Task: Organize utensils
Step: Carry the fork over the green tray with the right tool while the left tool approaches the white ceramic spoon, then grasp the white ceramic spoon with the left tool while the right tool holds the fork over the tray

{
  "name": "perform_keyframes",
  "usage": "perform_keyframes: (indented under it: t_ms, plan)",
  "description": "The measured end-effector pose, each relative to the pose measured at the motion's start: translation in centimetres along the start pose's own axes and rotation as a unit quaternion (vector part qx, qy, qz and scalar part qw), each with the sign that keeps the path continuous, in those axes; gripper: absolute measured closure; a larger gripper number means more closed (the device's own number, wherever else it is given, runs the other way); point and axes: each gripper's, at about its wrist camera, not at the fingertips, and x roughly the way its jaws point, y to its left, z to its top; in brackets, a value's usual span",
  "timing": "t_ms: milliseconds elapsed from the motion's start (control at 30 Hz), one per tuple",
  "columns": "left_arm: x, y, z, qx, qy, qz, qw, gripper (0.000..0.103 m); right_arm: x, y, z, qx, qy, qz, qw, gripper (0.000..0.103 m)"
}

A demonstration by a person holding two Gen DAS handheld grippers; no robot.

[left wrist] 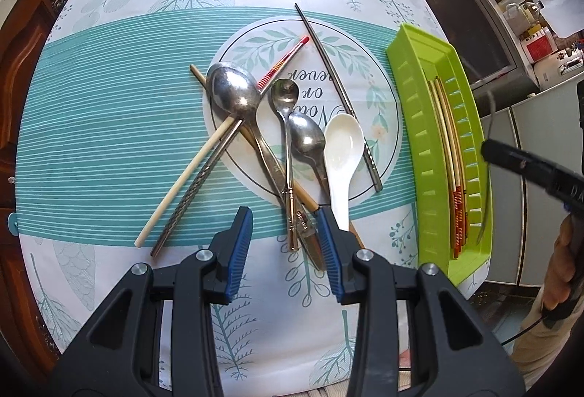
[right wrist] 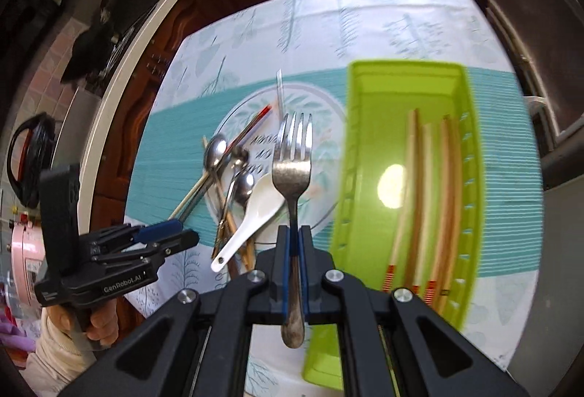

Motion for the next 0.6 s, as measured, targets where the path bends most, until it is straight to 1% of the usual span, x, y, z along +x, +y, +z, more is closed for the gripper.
perform_keyframes:
  t_ms: [67, 133, 300, 467, 600]
  plan:
    - [0.0, -0.2, -0.1, 0.002, -0.001, 0.003, 1.0, 0.069, -0.8, -1.3, 0.2, 0.012, -0.008, -0.011, 1.0, 0.099]
    - [-0.2, -0.3, -0.1, 0.004, -0.003, 0.006, 1.0, 0.069, -0.7, -2.4, 0.3, 0.026, -0.007, -0.021, 0.999, 0.099]
    - [-1.0, -0.5, -0.1, 0.011, -0.018, 0.024, 0.9995, 0.069, 1.2, -4.3, 0.0, 0.045, 0.013, -0.028, 0.999, 0.099]
    - [-1.8, -0.1, -0.1, 0.018, -0.034, 0.048, 0.9981, 0.069, 3.0, -4.7, -0.5, 0.046, 0.029, -0.041, 0.998, 0.099]
    - [-2.7, 0.3, 0.0, 0.029, -0.047, 0.066, 0.9963, 0.069, 3.6, -4.5, -0.7, 0.045, 0.034, -0.038, 0.998, 0.099]
